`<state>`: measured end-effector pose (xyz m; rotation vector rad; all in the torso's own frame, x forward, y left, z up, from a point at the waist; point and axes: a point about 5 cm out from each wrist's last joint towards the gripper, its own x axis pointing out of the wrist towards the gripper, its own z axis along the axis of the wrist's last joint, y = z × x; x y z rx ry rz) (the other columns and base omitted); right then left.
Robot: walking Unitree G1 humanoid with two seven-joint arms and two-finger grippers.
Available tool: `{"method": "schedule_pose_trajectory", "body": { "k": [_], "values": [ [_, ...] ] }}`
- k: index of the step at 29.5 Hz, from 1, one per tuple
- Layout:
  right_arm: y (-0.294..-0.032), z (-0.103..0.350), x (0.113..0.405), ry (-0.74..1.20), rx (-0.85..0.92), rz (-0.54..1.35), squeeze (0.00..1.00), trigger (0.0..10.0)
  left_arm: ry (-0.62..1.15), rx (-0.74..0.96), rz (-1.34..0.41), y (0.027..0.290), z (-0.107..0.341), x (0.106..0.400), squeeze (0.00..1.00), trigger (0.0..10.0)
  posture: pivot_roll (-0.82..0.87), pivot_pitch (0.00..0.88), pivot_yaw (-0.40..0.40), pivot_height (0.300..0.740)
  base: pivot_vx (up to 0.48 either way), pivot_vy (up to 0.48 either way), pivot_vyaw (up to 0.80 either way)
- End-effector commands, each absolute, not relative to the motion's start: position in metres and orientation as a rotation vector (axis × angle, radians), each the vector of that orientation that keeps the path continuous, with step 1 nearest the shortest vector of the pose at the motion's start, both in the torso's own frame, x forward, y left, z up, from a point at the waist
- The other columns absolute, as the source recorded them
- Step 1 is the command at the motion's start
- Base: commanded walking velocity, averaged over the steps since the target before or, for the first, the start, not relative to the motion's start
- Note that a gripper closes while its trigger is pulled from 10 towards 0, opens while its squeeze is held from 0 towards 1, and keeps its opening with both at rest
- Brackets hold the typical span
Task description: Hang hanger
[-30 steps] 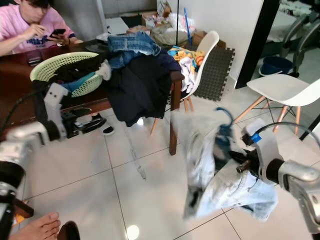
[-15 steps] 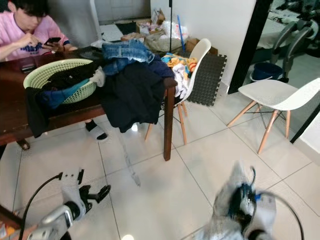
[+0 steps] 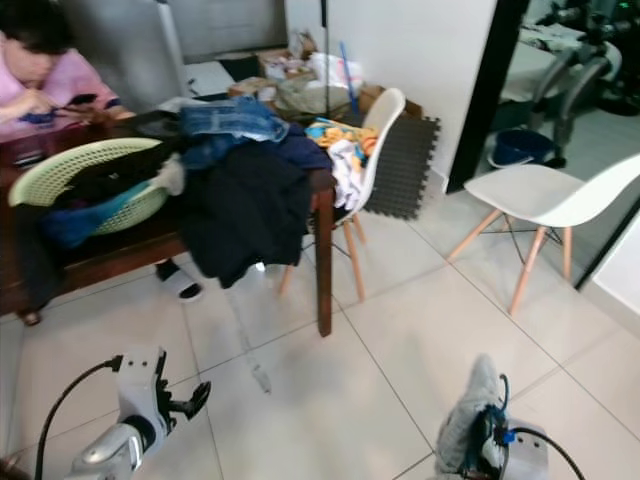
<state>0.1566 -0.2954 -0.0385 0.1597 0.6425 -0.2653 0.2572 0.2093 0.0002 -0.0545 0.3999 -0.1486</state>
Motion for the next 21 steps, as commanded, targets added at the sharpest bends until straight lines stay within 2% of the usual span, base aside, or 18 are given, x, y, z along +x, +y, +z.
{"method": "schedule_pose_trajectory", "body": {
  "k": [1,4,14,21],
  "values": [
    [-0.308,-0.038,0.149,0.625,0.165,-0.310,0.00,10.0,0.388,-0.046,-0.161,0.205,0.001,0.261,0.00,10.0,-0.05,0.062,-0.002,0.740,0.480,0.000,0.00],
    [-0.317,-0.042,0.143,0.652,0.171,-0.330,0.00,10.0,0.382,-0.043,-0.167,0.201,0.002,0.264,0.00,10.0,-0.05,0.062,-0.001,0.740,0.480,0.000,0.00],
    [-0.315,-0.057,0.129,0.702,0.272,-0.389,0.00,10.0,0.383,-0.038,-0.203,0.192,0.003,0.269,0.00,10.0,-0.07,0.063,0.006,0.740,0.480,0.000,-0.80],
    [-0.309,-0.061,0.133,0.681,0.353,-0.408,0.00,10.0,0.396,-0.039,-0.231,0.188,0.001,0.269,0.00,10.0,-0.06,0.065,0.009,0.740,0.480,0.000,-0.80]
  ]
}}
